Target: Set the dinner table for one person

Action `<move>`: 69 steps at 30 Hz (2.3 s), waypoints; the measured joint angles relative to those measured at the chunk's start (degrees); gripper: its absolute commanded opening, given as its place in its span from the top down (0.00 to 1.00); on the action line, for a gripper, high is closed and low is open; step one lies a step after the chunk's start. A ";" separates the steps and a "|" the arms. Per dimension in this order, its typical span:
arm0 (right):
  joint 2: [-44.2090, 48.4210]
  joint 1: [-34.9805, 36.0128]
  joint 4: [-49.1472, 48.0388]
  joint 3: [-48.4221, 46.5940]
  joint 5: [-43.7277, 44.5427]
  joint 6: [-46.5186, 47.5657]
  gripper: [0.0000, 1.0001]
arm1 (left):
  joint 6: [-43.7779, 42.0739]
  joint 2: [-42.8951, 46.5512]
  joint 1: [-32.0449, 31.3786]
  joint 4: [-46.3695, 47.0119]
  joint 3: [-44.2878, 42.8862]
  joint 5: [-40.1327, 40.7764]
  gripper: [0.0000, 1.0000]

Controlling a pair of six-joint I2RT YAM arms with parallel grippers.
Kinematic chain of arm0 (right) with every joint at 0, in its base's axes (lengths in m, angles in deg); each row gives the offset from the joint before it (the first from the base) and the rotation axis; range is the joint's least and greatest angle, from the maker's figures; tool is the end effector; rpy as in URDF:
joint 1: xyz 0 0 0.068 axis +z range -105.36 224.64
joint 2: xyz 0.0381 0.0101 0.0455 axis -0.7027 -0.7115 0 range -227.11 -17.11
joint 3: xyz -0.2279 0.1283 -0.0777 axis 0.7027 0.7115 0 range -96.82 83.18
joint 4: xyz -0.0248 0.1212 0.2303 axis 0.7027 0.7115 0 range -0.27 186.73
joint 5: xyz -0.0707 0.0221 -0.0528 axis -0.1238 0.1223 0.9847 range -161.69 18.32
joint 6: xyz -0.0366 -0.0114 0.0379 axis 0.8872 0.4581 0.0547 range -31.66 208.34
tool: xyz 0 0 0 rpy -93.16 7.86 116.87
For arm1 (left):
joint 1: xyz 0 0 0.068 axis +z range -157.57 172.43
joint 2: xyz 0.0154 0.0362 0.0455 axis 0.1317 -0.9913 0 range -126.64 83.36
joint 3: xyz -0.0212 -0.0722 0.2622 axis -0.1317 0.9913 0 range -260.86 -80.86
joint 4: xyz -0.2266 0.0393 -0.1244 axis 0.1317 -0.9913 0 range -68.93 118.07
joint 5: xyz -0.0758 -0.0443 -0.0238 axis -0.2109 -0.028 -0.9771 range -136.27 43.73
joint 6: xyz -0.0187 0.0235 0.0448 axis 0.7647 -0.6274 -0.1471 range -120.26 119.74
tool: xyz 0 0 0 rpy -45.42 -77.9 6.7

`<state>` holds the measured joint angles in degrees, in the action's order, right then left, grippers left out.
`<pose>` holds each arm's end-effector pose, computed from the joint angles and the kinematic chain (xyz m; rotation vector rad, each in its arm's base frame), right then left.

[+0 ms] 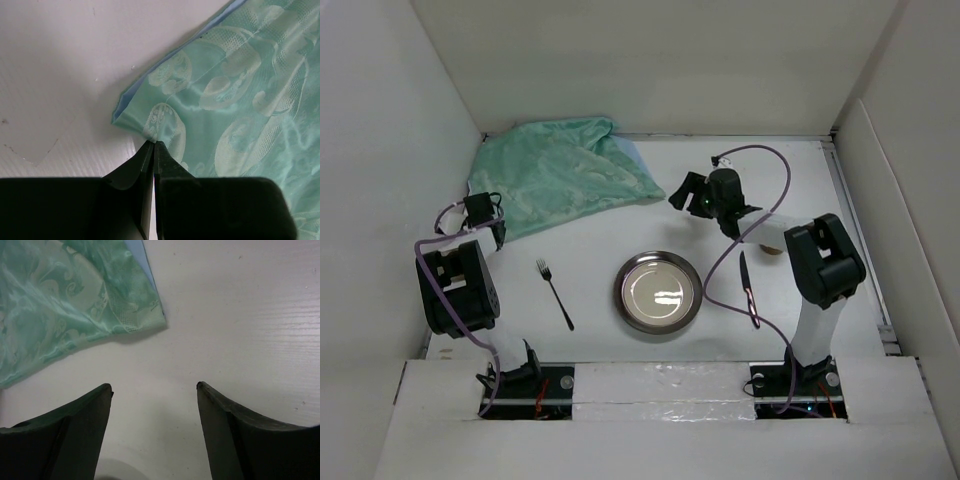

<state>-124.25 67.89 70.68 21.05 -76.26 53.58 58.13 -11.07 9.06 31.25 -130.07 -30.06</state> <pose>0.3774 0.1651 0.1871 0.1585 2.0923 0.7092 0.3191 0.1056 0.1726 -1.4931 1.7095 -0.0578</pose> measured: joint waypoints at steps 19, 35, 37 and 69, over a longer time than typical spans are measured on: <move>-16.63 5.64 4.96 -17.46 -1.38 -6.75 0.28 | -10.58 9.77 0.00 -6.40 -4.09 -0.07 1.00; -18.97 6.69 8.09 -21.20 7.26 -15.21 0.44 | -12.94 9.42 0.00 -8.00 -5.64 -0.50 1.00; -19.85 6.49 8.61 -22.49 7.65 -16.63 0.47 | -13.22 9.44 0.00 -7.87 -6.21 -0.33 1.00; 14.01 6.73 10.88 -22.84 22.77 2.80 1.00 | -12.46 24.30 -1.95 -3.76 -21.92 -9.14 1.00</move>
<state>-110.24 74.62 81.57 -1.79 -53.49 56.38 45.67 13.23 7.11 27.49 -151.99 -39.20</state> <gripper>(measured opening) 0.012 0.006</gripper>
